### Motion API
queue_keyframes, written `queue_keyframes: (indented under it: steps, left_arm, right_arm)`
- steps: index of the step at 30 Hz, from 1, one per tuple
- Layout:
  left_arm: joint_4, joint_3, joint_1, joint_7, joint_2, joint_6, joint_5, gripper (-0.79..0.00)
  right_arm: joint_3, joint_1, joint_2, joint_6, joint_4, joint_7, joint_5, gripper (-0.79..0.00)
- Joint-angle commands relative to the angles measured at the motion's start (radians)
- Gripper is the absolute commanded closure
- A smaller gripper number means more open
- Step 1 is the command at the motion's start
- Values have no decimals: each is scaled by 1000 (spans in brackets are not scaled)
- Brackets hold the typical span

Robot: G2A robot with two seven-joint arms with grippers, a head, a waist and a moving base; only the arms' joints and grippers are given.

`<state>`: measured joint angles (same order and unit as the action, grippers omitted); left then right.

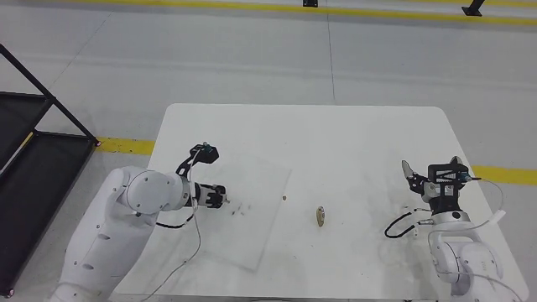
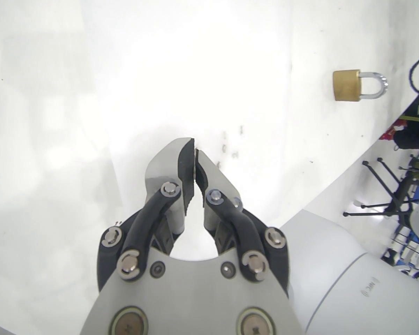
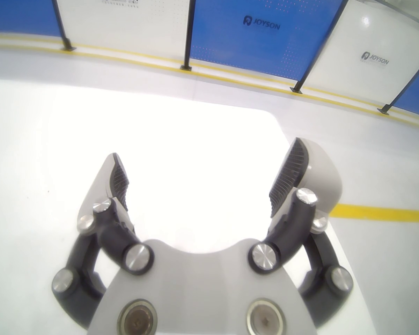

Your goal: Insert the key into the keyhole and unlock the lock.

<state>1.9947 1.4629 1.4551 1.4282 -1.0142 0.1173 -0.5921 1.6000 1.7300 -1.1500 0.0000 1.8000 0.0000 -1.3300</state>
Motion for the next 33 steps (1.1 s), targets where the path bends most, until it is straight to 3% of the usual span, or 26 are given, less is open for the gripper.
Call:
queue_keyframes:
  steps: [1,16,22,24,30,33]
  left_arm:
    - [16,2,4,8,3,-5,-14,0]
    - [67,-42,4,5,22,-53,-235,0]
    - [110,-22,15,-20,27,-62,-259,0]
    - [121,2,17,-49,27,-50,-221,0]
    - [77,146,45,-232,17,-40,124,0]
    - [42,225,90,-315,11,-97,347,0]
  right_arm:
    - [0,0,0,0,0,0,0,-785]
    - [0,0,0,0,0,0,0,-785]
    - [0,0,0,0,0,0,0,-785]
    - [0,0,0,0,0,0,0,-785]
    - [0,0,0,0,0,0,0,-785]
    - [0,0,0,0,0,0,0,-785]
